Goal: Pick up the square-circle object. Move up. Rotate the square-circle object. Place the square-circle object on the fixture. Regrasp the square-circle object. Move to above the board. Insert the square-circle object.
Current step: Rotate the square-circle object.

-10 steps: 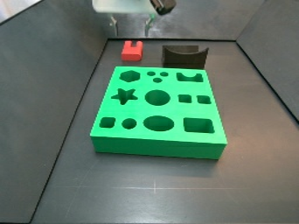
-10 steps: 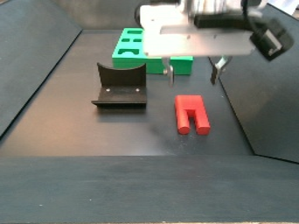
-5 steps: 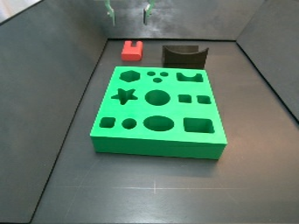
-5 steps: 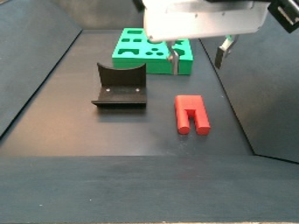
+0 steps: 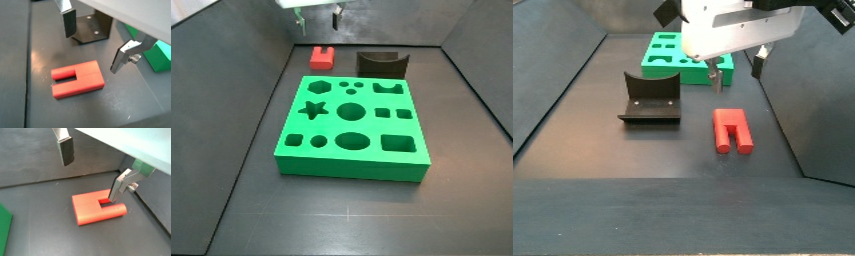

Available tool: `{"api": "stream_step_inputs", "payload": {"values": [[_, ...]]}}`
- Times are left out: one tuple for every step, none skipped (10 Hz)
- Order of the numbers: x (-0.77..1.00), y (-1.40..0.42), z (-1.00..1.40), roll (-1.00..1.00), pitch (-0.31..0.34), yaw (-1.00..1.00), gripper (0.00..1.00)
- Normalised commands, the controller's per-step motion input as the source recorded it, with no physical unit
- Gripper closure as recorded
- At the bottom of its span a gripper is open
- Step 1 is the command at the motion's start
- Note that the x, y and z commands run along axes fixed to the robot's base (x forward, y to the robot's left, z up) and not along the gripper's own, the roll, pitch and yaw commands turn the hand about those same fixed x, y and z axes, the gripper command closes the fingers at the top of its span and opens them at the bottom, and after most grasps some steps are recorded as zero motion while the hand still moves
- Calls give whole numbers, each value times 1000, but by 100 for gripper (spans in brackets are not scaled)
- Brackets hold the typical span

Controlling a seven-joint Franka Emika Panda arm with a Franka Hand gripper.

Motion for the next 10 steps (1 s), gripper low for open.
{"api": "stream_step_inputs", "payload": {"values": [[46, 2, -37, 1, -6, 1000, 0], [46, 2, -35, 2, -6, 1000, 0], [47, 2, -34, 2, -7, 1000, 0], [47, 2, -32, 2, -7, 1000, 0], [47, 2, -32, 2, -7, 1000, 0], [48, 3, -31, 2, -7, 1000, 0], [48, 3, -31, 2, -8, 1000, 0], [48, 3, -30, 2, -8, 1000, 0], [48, 3, -30, 2, -8, 1000, 0], [48, 3, -30, 2, -8, 1000, 0]]}}
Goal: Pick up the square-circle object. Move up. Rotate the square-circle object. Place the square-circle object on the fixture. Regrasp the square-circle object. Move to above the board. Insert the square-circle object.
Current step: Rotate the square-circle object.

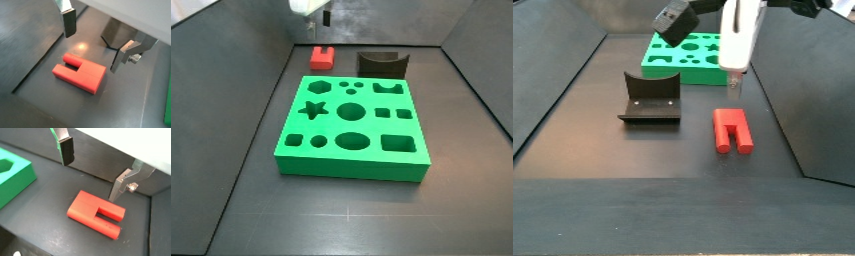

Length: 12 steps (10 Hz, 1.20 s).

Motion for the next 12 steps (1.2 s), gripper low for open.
{"api": "stream_step_inputs", "payload": {"values": [[48, 3, -30, 2, -9, 1000, 0], [48, 3, -30, 2, -9, 1000, 0], [48, 3, -29, 2, -10, 1000, 0], [48, 3, -29, 3, -10, 1000, 0], [48, 3, -29, 3, -10, 1000, 0], [48, 3, -29, 3, -11, 1000, 0], [48, 3, -29, 3, -11, 1000, 0], [48, 3, -29, 3, -12, 1000, 0], [48, 3, -29, 3, -12, 1000, 0], [48, 3, -29, 3, -13, 1000, 0], [48, 3, -29, 4, -14, 1000, 0], [47, 3, -29, 4, -15, 1000, 0]]}}
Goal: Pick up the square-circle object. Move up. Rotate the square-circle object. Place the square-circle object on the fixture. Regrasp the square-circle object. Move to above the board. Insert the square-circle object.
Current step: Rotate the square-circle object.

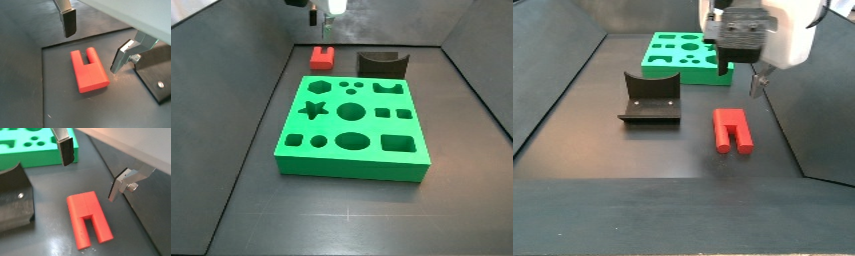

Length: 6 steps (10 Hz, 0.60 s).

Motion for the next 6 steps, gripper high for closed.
{"api": "stream_step_inputs", "payload": {"values": [[47, 3, -29, 4, -16, 1000, 0], [47, 3, -29, 4, -17, 1000, 0], [47, 3, -29, 5, -18, 1000, 0], [47, 3, -29, 5, -19, 1000, 0], [47, 3, -29, 6, -21, 1000, 0], [47, 3, -29, 6, -24, 1000, 0]]}}
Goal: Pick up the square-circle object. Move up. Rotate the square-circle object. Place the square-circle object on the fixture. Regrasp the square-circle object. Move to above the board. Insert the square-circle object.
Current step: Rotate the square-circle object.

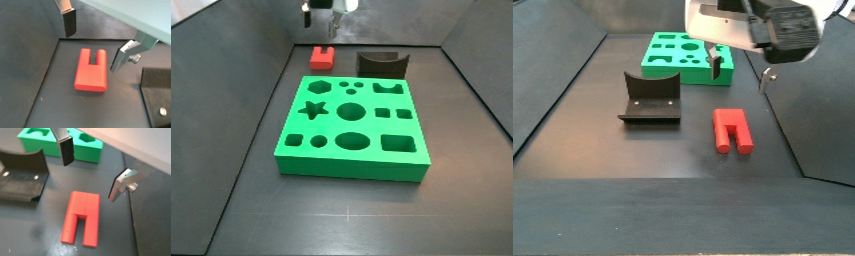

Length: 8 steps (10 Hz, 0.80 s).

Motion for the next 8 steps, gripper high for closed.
{"api": "stream_step_inputs", "payload": {"values": [[46, 3, -29, 7, -26, 1000, 0], [46, 3, -29, 8, -29, 1000, 0], [46, 2, -29, 9, -32, 1000, 0], [46, 2, -29, 10, -37, 1000, 0], [45, 2, -30, 12, -42, 1000, 0], [44, 2, -30, 15, -54, 1000, 0], [43, 2, -31, 18, -65, 950, 0], [41, 2, -32, 18, -64, 599, 0]]}}
